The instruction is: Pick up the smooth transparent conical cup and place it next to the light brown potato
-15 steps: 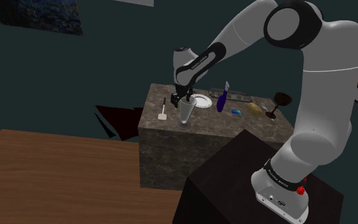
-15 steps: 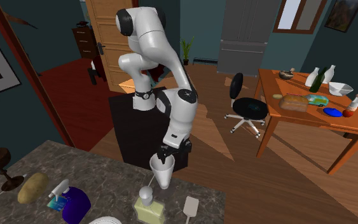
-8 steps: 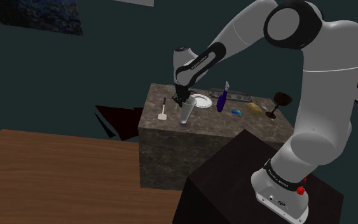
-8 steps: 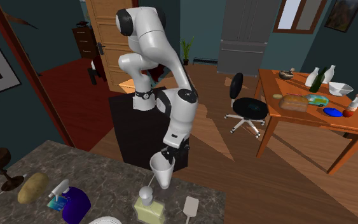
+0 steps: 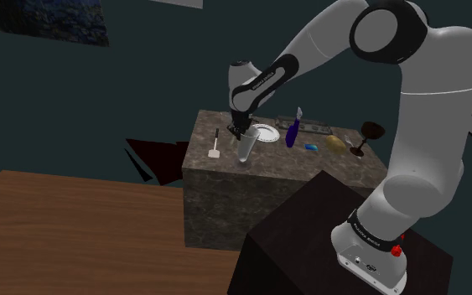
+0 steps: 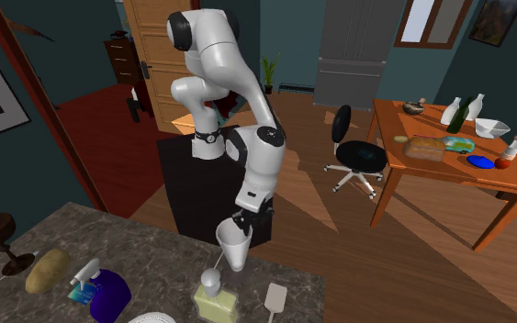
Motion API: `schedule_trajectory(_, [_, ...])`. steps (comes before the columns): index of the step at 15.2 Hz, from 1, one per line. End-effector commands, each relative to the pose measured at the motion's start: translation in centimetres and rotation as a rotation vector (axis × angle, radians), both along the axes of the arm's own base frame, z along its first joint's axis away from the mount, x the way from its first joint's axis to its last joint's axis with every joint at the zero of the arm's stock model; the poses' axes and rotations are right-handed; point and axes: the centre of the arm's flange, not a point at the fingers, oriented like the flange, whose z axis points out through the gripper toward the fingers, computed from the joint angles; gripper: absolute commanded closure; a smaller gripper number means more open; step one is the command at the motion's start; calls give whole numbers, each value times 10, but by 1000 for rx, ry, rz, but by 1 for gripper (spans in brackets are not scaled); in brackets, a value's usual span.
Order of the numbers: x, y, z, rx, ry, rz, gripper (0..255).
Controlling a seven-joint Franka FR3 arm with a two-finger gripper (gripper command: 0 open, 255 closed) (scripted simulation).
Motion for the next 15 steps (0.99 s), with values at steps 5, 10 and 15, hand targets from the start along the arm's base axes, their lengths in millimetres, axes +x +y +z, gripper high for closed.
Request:
schedule_trajectory(5, [0, 0, 31, 0, 0, 0, 255])
schedule_trajectory(10, [0, 0, 58, 0, 0, 0, 255])
schedule_trajectory(15, [0, 0, 84, 0, 0, 0, 255])
